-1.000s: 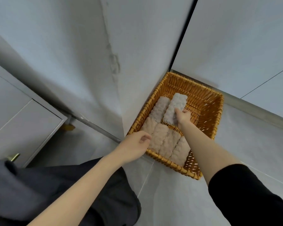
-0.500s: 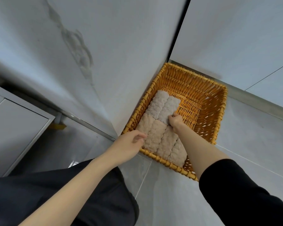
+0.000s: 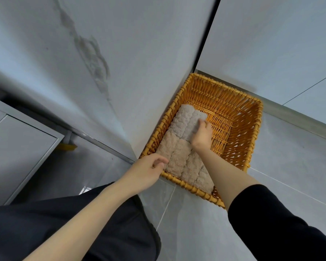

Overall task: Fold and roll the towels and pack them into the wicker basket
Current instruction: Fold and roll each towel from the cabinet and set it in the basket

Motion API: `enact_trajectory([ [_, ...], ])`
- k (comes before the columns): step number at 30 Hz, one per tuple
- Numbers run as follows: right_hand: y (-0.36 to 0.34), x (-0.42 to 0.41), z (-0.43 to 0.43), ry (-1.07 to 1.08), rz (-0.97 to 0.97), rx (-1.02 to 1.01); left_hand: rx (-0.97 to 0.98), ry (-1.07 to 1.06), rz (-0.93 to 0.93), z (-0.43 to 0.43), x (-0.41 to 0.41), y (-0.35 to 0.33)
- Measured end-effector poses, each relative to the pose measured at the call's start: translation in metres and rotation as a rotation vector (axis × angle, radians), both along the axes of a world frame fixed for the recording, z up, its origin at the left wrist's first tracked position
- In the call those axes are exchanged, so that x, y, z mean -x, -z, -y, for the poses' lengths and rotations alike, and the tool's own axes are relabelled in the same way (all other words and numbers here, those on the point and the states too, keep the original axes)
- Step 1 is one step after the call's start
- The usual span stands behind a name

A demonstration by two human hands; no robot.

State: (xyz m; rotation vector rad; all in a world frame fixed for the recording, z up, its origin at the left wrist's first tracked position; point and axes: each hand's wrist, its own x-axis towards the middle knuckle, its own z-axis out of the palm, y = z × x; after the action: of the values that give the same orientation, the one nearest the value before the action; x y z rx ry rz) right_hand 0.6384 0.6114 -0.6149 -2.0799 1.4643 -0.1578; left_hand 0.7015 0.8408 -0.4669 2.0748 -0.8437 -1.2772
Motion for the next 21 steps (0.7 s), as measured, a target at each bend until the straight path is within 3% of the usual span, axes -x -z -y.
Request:
enact_trajectory([
  [8, 0.003, 0.002, 0.002, -0.253, -0.149, -0.169, 0.022, -0.037, -0.001, 0.004, -0.004, -0.001],
  [12, -0.016, 0.001, 0.002, -0.287, -0.202, -0.09, 0.036, -0.035, 0.001, 0.002, -0.003, -0.008],
  [16, -0.046, 0.002, -0.02, -0.304, -0.017, 0.007, 0.042, -0.051, 0.008, -0.003, -0.004, -0.02],
  [21, -0.095, 0.018, -0.058, -0.389, 0.181, -0.091, 0.094, -0.095, 0.031, -0.01, -0.006, -0.043],
])
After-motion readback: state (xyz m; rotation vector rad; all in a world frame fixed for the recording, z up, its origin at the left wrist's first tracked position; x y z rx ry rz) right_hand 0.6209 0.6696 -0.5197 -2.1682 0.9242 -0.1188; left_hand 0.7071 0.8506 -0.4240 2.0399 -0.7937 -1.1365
